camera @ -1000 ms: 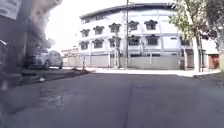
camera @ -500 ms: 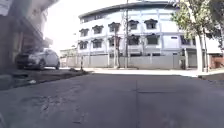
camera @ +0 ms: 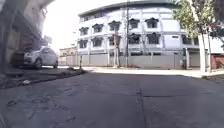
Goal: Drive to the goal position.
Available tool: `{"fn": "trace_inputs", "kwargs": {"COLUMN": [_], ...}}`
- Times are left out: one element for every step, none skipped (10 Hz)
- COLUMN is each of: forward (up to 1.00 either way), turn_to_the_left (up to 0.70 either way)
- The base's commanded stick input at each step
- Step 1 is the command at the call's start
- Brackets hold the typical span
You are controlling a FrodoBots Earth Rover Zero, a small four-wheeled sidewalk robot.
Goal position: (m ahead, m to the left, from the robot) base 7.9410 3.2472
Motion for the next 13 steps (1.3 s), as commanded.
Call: {"fn": "trace_inputs", "kwargs": {"forward": [0.00,0.31,1.00,0.98,0.98,0.98,0.98,0.98,0.98,0.98,0.98,0.98,0.98], "turn_to_the_left": [0.00,0.00,-0.01,-0.01,-0.01,0.00,0.23,0.38,0.38,0.38,0.38,0.38,0.38]}}
